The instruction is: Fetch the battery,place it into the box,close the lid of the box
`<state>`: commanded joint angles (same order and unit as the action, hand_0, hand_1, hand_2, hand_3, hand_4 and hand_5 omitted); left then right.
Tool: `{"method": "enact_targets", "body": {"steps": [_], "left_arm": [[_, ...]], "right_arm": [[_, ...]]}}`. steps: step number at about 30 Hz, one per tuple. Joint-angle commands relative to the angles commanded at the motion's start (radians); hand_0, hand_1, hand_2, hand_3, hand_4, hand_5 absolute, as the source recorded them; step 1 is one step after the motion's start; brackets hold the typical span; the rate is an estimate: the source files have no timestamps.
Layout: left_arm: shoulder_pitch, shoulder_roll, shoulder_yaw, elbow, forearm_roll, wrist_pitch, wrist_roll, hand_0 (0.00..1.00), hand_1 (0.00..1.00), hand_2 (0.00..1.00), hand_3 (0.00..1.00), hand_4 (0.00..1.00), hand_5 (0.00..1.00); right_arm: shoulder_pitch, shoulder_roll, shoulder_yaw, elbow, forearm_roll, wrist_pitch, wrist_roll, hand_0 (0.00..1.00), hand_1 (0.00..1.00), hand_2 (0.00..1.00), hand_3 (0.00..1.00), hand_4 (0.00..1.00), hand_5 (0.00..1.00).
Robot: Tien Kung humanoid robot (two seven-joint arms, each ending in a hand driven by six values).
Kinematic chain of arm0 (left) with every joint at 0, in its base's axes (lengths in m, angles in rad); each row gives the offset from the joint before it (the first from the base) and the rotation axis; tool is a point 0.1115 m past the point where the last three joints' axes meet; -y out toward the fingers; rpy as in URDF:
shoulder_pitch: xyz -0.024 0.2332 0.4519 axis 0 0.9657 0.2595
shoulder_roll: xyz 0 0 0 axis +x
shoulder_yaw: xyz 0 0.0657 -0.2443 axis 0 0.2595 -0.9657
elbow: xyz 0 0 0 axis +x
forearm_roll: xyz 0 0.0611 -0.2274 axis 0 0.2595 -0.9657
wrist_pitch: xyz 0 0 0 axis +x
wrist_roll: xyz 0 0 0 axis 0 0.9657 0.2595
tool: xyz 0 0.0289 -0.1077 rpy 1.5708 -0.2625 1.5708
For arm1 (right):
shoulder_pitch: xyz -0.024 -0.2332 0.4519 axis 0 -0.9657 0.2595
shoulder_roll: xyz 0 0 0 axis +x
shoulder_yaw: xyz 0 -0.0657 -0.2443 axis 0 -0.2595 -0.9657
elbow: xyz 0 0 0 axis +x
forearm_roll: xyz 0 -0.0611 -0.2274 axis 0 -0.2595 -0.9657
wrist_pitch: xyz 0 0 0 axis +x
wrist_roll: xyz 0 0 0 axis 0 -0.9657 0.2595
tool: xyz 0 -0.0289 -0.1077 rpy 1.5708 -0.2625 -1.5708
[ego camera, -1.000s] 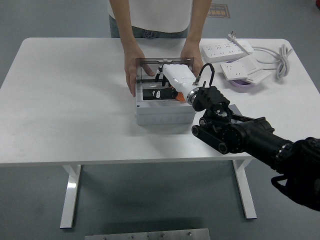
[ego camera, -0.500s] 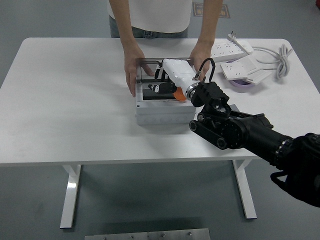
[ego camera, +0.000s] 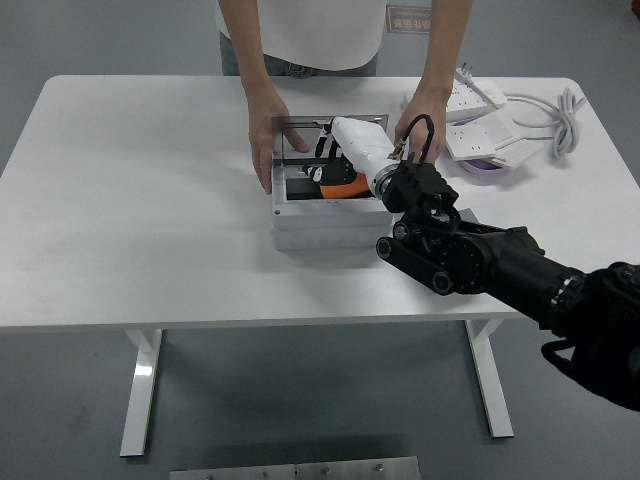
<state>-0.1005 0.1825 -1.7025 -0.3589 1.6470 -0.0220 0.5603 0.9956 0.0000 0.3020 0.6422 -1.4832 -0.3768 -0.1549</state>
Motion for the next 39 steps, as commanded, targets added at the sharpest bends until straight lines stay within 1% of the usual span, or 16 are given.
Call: {"method": "enact_targets", "body": {"steps": [5,6,11,12,17,18,23,24,29,30,31,35,36,39], "left_arm": [[0.006,-0.001,0.002,-0.002,-0.005,0.002,0.004,0.514,0.720,0.581,0.523,0.233,0.002],[0.008,-0.001,0.003,-0.003,-0.007,0.003,0.005,0.513,0.718,0.582,0.524,0.226,0.002],[0.017,-0.001,0.009,-0.004,-0.021,0.010,0.009,0.513,0.718,0.582,0.524,0.226,0.002],[0.018,-0.001,0.010,-0.005,-0.023,0.011,0.009,0.512,0.718,0.581,0.524,0.223,0.002],[0.022,-0.002,0.014,-0.005,-0.032,0.014,0.010,0.512,0.718,0.581,0.524,0.223,0.002],[0.022,-0.002,0.015,-0.005,-0.033,0.014,0.009,0.513,0.718,0.582,0.524,0.224,0.002],[0.023,-0.003,0.017,-0.004,-0.036,0.015,0.009,0.513,0.718,0.582,0.524,0.224,0.002],[0.023,-0.003,0.017,-0.004,-0.037,0.015,0.009,0.513,0.719,0.582,0.525,0.225,0.002],[0.025,-0.002,0.018,-0.005,-0.038,0.016,0.010,0.513,0.719,0.582,0.525,0.225,0.002],[0.026,-0.003,0.018,-0.005,-0.037,0.015,0.010,0.513,0.719,0.582,0.525,0.224,0.002],[0.026,-0.003,0.018,-0.005,-0.037,0.015,0.010,0.513,0.719,0.582,0.525,0.224,0.002],[0.024,-0.003,0.017,-0.004,-0.034,0.013,0.009,0.513,0.719,0.582,0.525,0.224,0.002],[0.024,-0.003,0.017,-0.004,-0.033,0.012,0.009,0.512,0.719,0.582,0.525,0.222,0.002],[0.021,-0.003,0.015,-0.004,-0.029,0.010,0.008,0.512,0.719,0.582,0.525,0.222,0.002]], "right_arm": [[-0.003,0.000,0.000,0.015,-0.015,0.012,-0.028,0.148,0.253,0.312,0.371,0.644,0.254],[-0.004,0.000,0.002,0.022,-0.022,0.017,-0.038,0.102,0.225,0.266,0.305,0.391,0.345],[-0.004,-0.004,0.007,0.058,-0.052,0.051,-0.089,0.102,0.225,0.266,0.305,0.391,0.345],[-0.002,-0.005,0.009,0.063,-0.057,0.057,-0.096,0.103,0.224,0.264,0.304,0.358,0.319],[0.016,-0.015,0.025,0.084,-0.071,0.086,-0.125,0.103,0.224,0.264,0.304,0.358,0.319],[0.021,-0.018,0.029,0.086,-0.074,0.091,-0.129,0.097,0.223,0.262,0.304,0.379,0.297],[0.050,-0.034,0.045,0.090,-0.076,0.110,-0.143,0.097,0.223,0.262,0.304,0.379,0.297],[0.055,-0.037,0.047,0.090,-0.077,0.113,-0.146,0.095,0.222,0.261,0.306,0.408,0.273],[0.074,-0.048,0.052,0.088,-0.079,0.139,-0.168,0.095,0.222,0.261,0.306,0.408,0.273],[0.077,-0.050,0.051,0.087,-0.080,0.145,-0.173,0.095,0.222,0.262,0.308,0.444,0.272],[0.080,-0.051,0.051,0.085,-0.080,0.150,-0.176,0.095,0.222,0.262,0.308,0.444,0.272],[0.089,-0.054,0.052,0.080,-0.078,0.155,-0.177,0.095,0.222,0.262,0.308,0.444,0.272],[0.092,-0.054,0.053,0.078,-0.078,0.154,-0.175,0.096,0.223,0.264,0.313,0.475,0.260],[0.102,-0.056,0.055,0.072,-0.077,0.147,-0.167,0.096,0.223,0.264,0.313,0.475,0.260]]}}
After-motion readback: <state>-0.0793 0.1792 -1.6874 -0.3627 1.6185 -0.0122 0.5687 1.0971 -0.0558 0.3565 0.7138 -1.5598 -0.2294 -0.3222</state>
